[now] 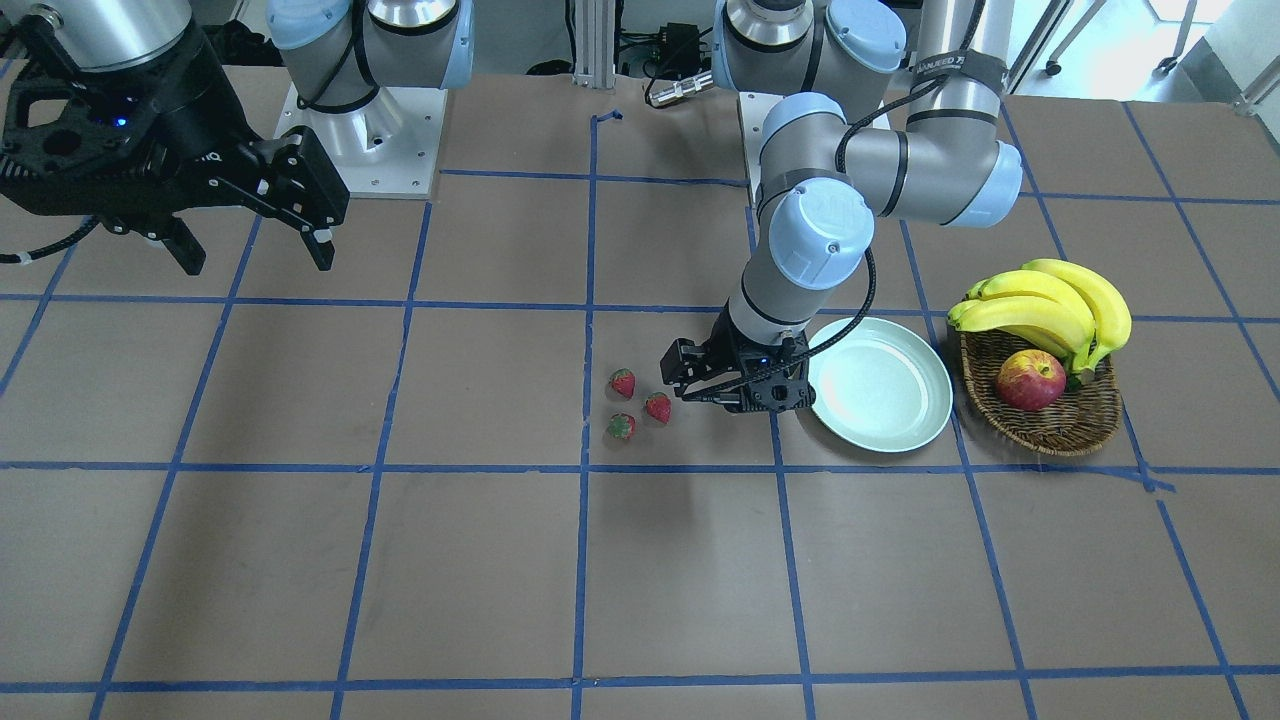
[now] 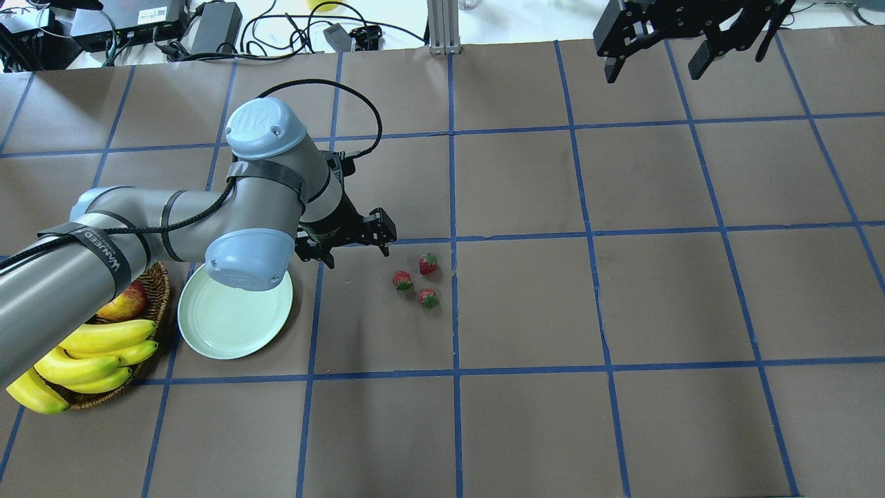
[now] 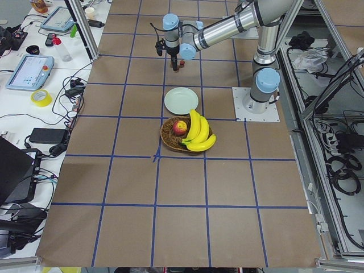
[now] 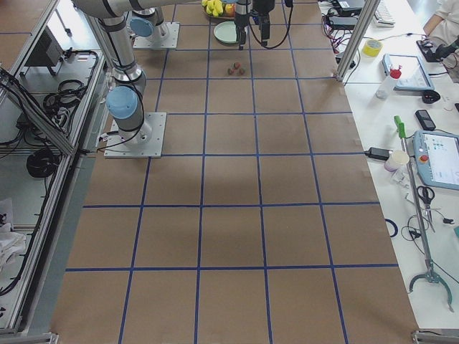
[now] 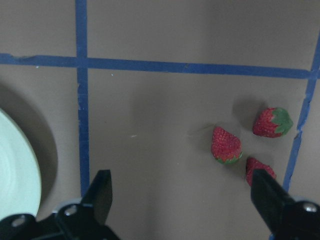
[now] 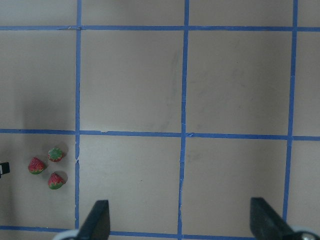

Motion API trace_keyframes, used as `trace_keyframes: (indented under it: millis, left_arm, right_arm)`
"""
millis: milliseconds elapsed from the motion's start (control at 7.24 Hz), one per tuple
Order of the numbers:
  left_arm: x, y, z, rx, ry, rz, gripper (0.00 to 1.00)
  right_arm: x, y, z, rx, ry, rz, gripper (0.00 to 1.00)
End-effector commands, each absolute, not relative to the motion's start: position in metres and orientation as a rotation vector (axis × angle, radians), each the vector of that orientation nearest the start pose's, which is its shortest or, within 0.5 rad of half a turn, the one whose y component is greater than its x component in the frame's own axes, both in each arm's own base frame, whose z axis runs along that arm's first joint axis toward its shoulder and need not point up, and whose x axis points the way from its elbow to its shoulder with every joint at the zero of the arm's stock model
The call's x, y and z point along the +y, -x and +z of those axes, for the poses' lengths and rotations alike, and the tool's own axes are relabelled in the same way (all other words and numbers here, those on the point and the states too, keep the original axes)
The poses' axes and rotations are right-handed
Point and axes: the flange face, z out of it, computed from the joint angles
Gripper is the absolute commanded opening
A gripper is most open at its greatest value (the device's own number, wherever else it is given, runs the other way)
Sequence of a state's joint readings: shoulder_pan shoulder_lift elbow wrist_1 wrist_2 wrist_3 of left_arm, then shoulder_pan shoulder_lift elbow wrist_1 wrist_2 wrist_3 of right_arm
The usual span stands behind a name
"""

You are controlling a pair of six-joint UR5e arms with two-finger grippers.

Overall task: Collect all strawberries into plate
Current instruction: 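Reach the left gripper to the strawberry cluster and grasp one strawberry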

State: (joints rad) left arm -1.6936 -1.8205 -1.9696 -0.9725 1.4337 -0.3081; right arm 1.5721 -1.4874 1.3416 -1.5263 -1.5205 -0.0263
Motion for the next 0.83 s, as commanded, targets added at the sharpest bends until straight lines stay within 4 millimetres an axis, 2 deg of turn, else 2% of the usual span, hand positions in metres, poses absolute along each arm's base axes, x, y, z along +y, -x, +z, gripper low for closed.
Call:
trace_keyframes:
  millis: [0, 276, 553, 691]
  left_arm:
    - [-0.479, 0.224, 0.207, 3.214, 0.458, 0.218, 1.0]
    - [-0.48, 0.235, 0.197, 3.222, 0.545, 0.22, 1.0]
    - [-0.484, 0.237, 0.186, 3.231, 0.548, 0.228, 1.0]
    - [-0.484, 0.237, 0.179, 3.226, 0.546, 0.245, 0.96]
  right_arm:
    - [-0.533, -0.139, 0.553, 3.088, 0.047, -0.155, 1.0]
    - [-0.533, -0.14, 0.553, 3.088, 0.047, -0.155, 1.0]
    - [-0.531, -0.142, 0.553, 3.088, 0.054, -0.155, 1.0]
    - [-0.531, -0.142, 0.551, 3.088, 0.053, -0.148, 1.0]
